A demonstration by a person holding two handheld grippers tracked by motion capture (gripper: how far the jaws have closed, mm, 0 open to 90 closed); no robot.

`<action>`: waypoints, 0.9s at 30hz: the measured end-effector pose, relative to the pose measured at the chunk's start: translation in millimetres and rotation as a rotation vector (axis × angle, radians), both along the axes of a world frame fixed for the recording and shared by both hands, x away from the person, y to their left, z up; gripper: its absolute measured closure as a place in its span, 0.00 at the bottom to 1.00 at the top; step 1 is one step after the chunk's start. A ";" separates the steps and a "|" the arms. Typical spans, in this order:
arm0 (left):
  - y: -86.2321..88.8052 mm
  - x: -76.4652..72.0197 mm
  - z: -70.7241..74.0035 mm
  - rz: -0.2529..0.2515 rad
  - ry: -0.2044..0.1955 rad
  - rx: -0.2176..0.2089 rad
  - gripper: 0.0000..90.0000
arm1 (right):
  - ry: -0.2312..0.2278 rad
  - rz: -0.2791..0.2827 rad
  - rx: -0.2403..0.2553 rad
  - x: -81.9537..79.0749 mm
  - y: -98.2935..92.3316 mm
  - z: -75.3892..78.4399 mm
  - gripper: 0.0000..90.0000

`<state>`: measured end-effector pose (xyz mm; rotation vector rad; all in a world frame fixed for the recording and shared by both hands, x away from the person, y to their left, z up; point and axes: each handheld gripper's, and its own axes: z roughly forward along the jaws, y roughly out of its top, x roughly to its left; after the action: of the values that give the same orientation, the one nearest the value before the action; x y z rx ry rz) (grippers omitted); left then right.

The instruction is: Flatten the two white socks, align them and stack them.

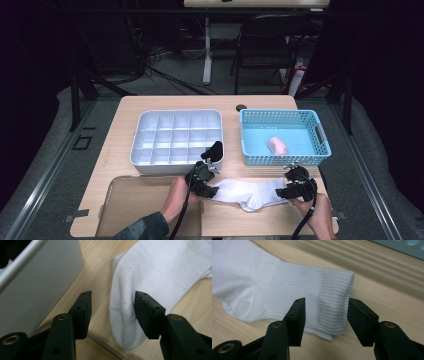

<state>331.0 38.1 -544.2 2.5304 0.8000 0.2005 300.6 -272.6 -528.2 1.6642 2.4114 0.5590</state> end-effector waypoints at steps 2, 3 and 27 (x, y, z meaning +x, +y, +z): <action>-2.6 -0.7 -3.3 -0.009 0.025 0.015 0.55 | 0.012 -0.033 0.006 -4.5 -6.1 1.3 0.55; -2.6 -0.7 -3.3 -0.009 0.025 0.015 0.56 | 0.012 -0.033 0.006 -4.5 -6.1 1.3 0.55; -4.3 -7.9 -9.0 -0.054 0.074 -0.024 0.85 | 0.058 -0.069 0.089 0.5 -18.2 -21.4 0.87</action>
<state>323.1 33.8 -553.2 2.5463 0.7567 0.0794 301.1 -290.9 -549.6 1.8166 2.3908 0.6237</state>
